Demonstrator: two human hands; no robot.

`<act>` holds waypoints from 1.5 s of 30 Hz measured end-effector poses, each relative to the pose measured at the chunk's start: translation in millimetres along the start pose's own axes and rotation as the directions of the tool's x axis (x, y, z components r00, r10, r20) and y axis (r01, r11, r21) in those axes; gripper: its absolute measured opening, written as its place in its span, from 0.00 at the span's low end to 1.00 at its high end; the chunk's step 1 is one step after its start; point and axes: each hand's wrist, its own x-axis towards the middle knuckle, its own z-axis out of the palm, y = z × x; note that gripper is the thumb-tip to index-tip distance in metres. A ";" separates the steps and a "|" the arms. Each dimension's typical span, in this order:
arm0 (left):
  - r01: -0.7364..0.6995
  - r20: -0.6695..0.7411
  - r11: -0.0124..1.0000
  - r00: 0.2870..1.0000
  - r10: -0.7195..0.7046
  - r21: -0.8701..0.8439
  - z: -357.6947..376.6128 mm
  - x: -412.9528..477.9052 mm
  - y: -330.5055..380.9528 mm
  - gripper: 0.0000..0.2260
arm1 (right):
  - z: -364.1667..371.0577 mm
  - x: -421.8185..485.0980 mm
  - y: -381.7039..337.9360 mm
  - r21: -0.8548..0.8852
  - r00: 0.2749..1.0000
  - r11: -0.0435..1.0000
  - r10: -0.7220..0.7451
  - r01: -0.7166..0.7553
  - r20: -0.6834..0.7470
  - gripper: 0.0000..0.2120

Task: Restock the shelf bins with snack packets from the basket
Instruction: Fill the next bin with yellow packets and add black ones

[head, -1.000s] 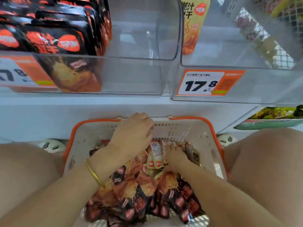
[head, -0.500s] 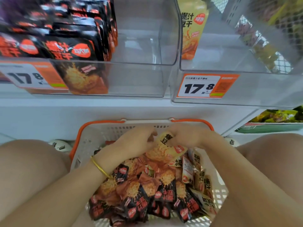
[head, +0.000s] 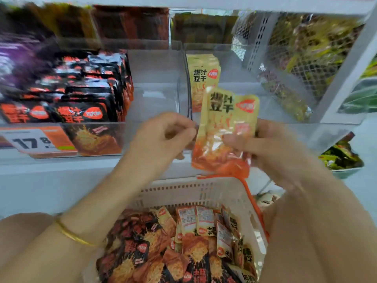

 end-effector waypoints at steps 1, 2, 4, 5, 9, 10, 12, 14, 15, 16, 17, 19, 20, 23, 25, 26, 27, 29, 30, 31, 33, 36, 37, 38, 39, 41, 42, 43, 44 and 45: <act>-0.079 -0.060 0.995 0.995 0.083 0.063 -3.2 9.4 11.6 0.05 | -8.1 10.0 -18.4 -0.011 0.996 0.997 -0.072 0.071 -0.057 0.07; -0.143 -0.088 0.975 0.983 0.160 0.172 -5.5 20.0 20.4 0.04 | -15.7 22.7 -35.1 -0.061 0.984 0.990 -0.131 0.124 -0.122 0.07; -0.195 -0.069 0.881 0.966 0.247 0.432 -5.7 41.4 31.1 0.11 | -26.5 58.1 -57.7 -0.202 0.960 0.969 -0.183 0.141 -0.211 0.07; -0.210 -0.032 0.826 0.963 0.266 0.523 -4.1 52.2 31.9 0.16 | -29.3 78.3 -61.4 -0.265 0.961 0.958 -0.166 0.104 -0.221 0.10; -0.221 0.072 0.716 0.970 0.233 0.662 7.3 81.3 24.6 0.25 | -18.9 145.6 -38.7 -0.386 0.985 0.911 0.093 -0.143 -0.145 0.17; -0.216 0.083 0.696 0.972 0.220 0.684 9.3 85.2 20.1 0.25 | -15.0 158.5 -28.6 -0.397 0.983 0.901 0.133 -0.173 -0.127 0.17; -0.219 0.081 0.651 0.969 0.235 0.727 11.2 89.9 11.6 0.26 | -10.7 179.2 -11.0 -0.482 0.981 0.855 0.150 -0.190 -0.120 0.18; -0.214 0.067 0.633 0.967 0.248 0.744 11.9 90.4 6.0 0.26 | -12.0 193.6 -0.6 -0.708 0.986 0.687 0.101 -0.164 -0.129 0.19; -0.212 0.063 0.631 0.966 0.249 0.746 12.2 90.3 4.3 0.26 | -13.4 199.0 3.0 -0.774 0.986 0.612 0.070 -0.160 -0.149 0.19; -0.211 0.060 0.631 0.966 0.252 0.747 12.2 90.2 3.5 0.27 | -14.8 203.6 5.4 -0.796 0.983 0.578 0.065 -0.178 -0.172 0.18; -0.213 0.059 0.631 0.965 0.255 0.746 12.4 90.9 2.4 0.27 | -15.4 207.6 7.6 -0.799 0.980 0.571 0.063 -0.191 -0.189 0.17; -0.221 0.055 0.635 0.961 0.270 0.741 12.6 91.3 1.4 0.26 | -12.7 212.5 9.7 -0.799 0.975 0.566 0.041 -0.203 -0.219 0.13; -0.223 0.052 0.638 0.960 0.275 0.737 12.6 91.4 1.0 0.26 | -10.8 214.6 9.9 -0.795 0.973 0.573 0.016 -0.198 -0.231 0.15; -0.222 0.041 0.652 0.959 0.281 0.725 12.6 91.1 -0.5 0.26 | -7.0 218.4 10.3 -0.764 0.962 0.615 -0.035 -0.193 -0.271 0.18; -0.227 0.041 0.654 0.957 0.287 0.722 12.7 90.8 -0.6 0.26 | -8.5 219.0 11.9 -0.753 0.961 0.625 -0.020 -0.203 -0.276 0.19; -0.227 0.040 0.654 0.957 0.287 0.721 12.6 90.8 -0.6 0.26 | -9.5 218.6 12.2 -0.739 0.958 0.640 -0.017 -0.208 -0.285 0.20; -0.226 0.039 0.656 0.957 0.287 0.720 12.7 90.8 -0.6 0.26 | -10.6 218.4 12.1 -0.721 0.954 0.661 -0.026 -0.207 -0.298 0.20; -0.226 0.036 0.663 0.957 0.288 0.713 13.4 91.0 -0.4 0.26 | -11.9 218.6 12.7 -0.703 0.949 0.683 -0.044 -0.200 -0.313 0.20; -0.225 0.034 0.666 0.957 0.287 0.711 13.6 90.8 -0.3 0.26 | -11.4 218.6 12.9 -0.712 0.952 0.673 -0.036 -0.201 -0.303 0.19; -0.223 0.033 0.668 0.958 0.285 0.710 13.7 90.7 -0.5 0.26 | -10.2 218.7 13.5 -0.720 0.957 0.664 -0.020 -0.203 -0.288 0.17; -0.219 0.031 0.672 0.959 0.280 0.708 13.8 90.2 -0.6 0.26 | -7.9 217.9 13.9 -0.716 0.963 0.665 0.019 -0.212 -0.267 0.14; -0.222 0.032 0.672 0.959 0.282 0.707 13.7 89.6 0.0 0.26 | -7.5 217.2 14.1 -0.719 0.962 0.655 0.047 -0.232 -0.269 0.17; -0.224 0.033 0.671 0.958 0.286 0.707 13.6 89.6 -0.2 0.26 | -7.4 216.5 14.1 -0.718 0.961 0.654 0.055 -0.239 -0.270 0.17; -0.224 0.031 0.671 0.957 0.287 0.706 13.3 89.8 -0.6 0.26 | -7.1 215.4 13.5 -0.713 0.960 0.656 0.065 -0.247 -0.272 0.16; -0.224 0.029 0.674 0.957 0.288 0.704 13.0 90.2 -1.2 0.26 | -7.0 214.8 12.7 -0.708 0.959 0.660 0.073 -0.252 -0.274 0.15; -0.228 0.030 0.684 0.957 0.288 0.693 12.6 90.0 -1.3 0.26 | -7.3 212.8 10.9 -0.689 0.954 0.674 0.083 -0.266 -0.287 0.16; -0.229 0.032 0.692 0.958 0.286 0.685 12.7 89.1 -1.1 0.26 | -7.6 210.4 9.5 -0.679 0.952 0.681 0.093 -0.275 -0.293 0.17; -0.229 0.033 0.700 0.959 0.282 0.676 12.7 88.2 -0.7 0.26 | -7.9 207.9 7.8 -0.674 0.950 0.682 0.102 -0.283 -0.295 0.18; -0.228 0.031 0.709 0.960 0.280 0.667 12.6 87.0 -0.2 0.26 | -8.0 204.6 5.7 -0.675 0.950 0.679 0.110 -0.288 -0.294 0.19; -0.229 0.022 0.717 0.958 0.285 0.658 11.9 85.6 0.1 0.26 | -8.2 201.3 3.0 -0.682 0.949 0.670 0.120 -0.293 -0.290 0.19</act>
